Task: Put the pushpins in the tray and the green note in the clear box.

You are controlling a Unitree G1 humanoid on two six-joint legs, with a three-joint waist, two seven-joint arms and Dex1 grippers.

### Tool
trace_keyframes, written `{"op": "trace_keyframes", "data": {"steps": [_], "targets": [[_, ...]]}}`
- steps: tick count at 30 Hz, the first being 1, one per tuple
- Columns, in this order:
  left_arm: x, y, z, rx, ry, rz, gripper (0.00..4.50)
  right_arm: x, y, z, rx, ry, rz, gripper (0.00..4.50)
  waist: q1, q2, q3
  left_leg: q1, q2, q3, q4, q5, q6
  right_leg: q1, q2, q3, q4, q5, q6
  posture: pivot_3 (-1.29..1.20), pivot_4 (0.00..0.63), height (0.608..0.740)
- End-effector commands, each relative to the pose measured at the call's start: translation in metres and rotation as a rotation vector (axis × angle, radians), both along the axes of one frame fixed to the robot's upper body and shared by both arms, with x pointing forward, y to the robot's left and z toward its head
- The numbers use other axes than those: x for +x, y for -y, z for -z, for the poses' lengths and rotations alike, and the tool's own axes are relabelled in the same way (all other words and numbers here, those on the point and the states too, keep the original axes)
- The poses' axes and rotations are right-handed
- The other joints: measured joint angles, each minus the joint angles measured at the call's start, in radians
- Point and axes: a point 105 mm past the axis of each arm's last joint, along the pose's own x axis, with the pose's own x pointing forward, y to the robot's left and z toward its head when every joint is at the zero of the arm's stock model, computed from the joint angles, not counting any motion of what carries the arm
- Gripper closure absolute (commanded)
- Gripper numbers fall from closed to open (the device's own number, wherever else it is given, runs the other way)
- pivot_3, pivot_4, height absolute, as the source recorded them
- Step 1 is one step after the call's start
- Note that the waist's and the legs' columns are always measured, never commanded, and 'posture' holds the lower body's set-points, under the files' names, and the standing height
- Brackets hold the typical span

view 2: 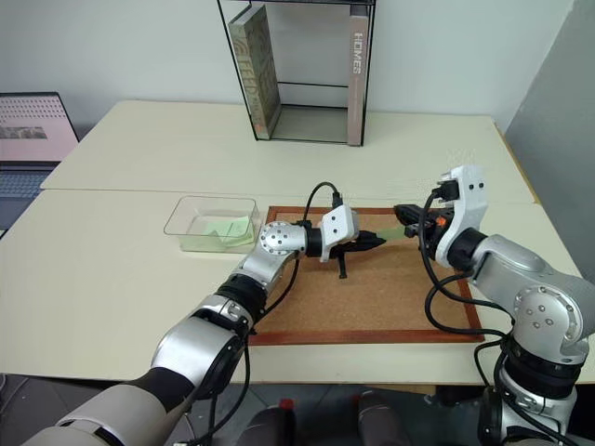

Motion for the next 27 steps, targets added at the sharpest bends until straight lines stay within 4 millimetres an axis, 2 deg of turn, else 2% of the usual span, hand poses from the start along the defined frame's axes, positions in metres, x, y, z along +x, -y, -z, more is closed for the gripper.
{"op": "trace_keyframes", "data": {"steps": [1, 3, 4, 9, 14, 19, 26, 27], "targets": [[0.001, -0.001, -0.008, -0.026, 0.051, -0.026, 4.43, -0.004, 0.037, -0.007, -0.026, 0.036, 0.12, 4.5, 0.001, 0.0, 0.0, 0.0, 0.0, 0.0, 0.0, 0.0, 0.0, 0.0, 0.0, 0.0, 0.0, 0.0, 0.0, 0.0, 0.15, 0.74], [0.001, -0.002, -0.01, -0.035, 0.073, -0.038, 4.43, -0.005, 0.058, 0.003, -0.084, 0.011, 0.187, 4.5, 0.004, 0.0, 0.0, -0.001, 0.0, -0.002, 0.0, 0.0, 0.0, 0.0, 0.0, -0.001, 0.0, 0.0, 0.0, 0.0, 0.15, 0.74], [0.001, -0.003, -0.013, -0.047, 0.083, -0.052, 4.43, -0.005, 0.074, 0.016, -0.148, -0.021, 0.235, 4.5, 0.005, 0.0, 0.0, -0.001, 0.0, -0.002, 0.0, 0.0, 0.0, 0.0, 0.0, -0.001, 0.0, 0.0, 0.0, 0.0, 0.15, 0.74], [-0.001, -0.002, -0.02, -0.079, 0.102, -0.075, 4.43, 0.0, 0.12, 0.058, -0.341, -0.113, 0.343, 4.5, 0.019, 0.001, 0.0, 0.0, -0.001, -0.001, 0.002, 0.0, 0.0, 0.0, -0.001, -0.001, 0.0, 0.0, 0.0, 0.0, 0.15, 0.74], [-0.008, 0.001, -0.021, -0.079, 0.111, -0.073, 4.43, 0.008, 0.142, 0.09, -0.493, -0.149, 0.339, 4.5, 0.018, 0.001, 0.0, 0.004, -0.001, 0.002, 0.002, 0.0, 0.0, 0.003, 0.0, 0.001, 0.002, 0.001, 0.001, 0.0, 0.15, 0.74], [-0.009, -0.001, -0.02, -0.073, 0.112, -0.084, 4.43, 0.02, 0.153, 0.099, -0.497, -0.153, 0.358, 4.5, 0.013, 0.001, -0.001, 0.006, -0.001, 0.004, 0.001, 0.0, 0.0, 0.003, 0.0, 0.004, 0.002, 0.001, 0.001, 0.0, 0.15, 0.74], [-0.011, 0.0, -0.021, -0.07, 0.112, -0.082, 4.5, 0.033, 0.152, 0.096, -0.486, -0.133, 0.349, 3.11, 0.015, 0.001, -0.001, 0.006, -0.001, 0.005, 0.001, 0.0, 0.0, 0.003, 0.0, 0.005, 0.002, 0.001, 0.002, 0.0, 0.15, 0.74], [-0.011, 0.0, -0.021, -0.071, 0.112, -0.083, 4.5, 0.034, 0.151, 0.094, -0.483, -0.128, 0.349, 2.68, 0.018, 0.001, -0.001, 0.005, -0.001, 0.005, 0.001, 0.0, 0.0, 0.003, 0.0, 0.005, 0.002, 0.001, 0.002, 0.0, 0.15, 0.74]]}}
